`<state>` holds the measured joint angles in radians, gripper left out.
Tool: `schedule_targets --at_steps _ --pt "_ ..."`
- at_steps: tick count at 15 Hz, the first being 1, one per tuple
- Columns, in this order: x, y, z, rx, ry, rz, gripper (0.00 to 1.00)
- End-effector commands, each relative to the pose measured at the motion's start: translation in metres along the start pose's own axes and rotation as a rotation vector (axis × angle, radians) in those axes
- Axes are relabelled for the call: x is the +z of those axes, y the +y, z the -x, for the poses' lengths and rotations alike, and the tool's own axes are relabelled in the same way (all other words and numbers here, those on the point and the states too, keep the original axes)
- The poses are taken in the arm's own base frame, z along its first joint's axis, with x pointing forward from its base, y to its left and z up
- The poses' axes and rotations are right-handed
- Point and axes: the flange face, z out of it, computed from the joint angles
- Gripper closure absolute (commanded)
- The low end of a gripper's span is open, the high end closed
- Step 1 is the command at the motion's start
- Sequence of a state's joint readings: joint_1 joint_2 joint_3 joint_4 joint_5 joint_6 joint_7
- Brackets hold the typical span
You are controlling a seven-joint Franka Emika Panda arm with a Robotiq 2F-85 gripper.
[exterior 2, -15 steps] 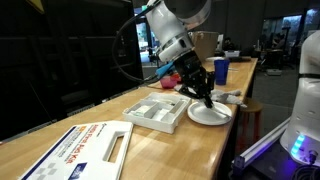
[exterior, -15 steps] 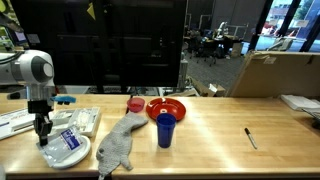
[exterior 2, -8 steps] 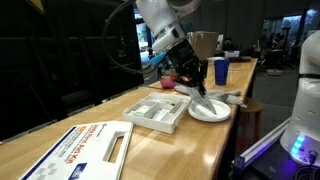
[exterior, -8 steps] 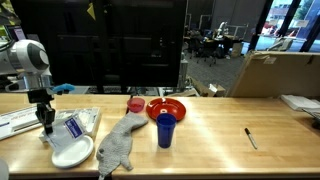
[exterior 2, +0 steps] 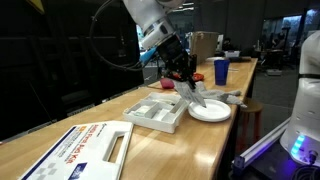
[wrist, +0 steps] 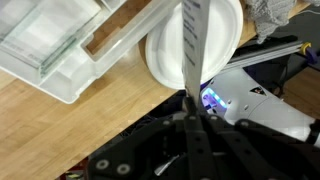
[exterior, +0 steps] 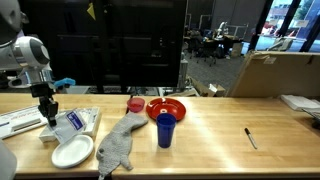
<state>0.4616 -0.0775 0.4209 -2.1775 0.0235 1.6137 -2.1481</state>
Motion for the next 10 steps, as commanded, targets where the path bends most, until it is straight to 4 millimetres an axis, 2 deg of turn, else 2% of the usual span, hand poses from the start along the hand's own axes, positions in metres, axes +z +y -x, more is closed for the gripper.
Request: schedule_targets --at_steps 1,10 --pt "-0.013 0.01 0.004 -0.012 -0.025 -0.033 1.0" --pt "-0.031 0.031 0.008 -0.055 -0.065 -0.065 1.0"
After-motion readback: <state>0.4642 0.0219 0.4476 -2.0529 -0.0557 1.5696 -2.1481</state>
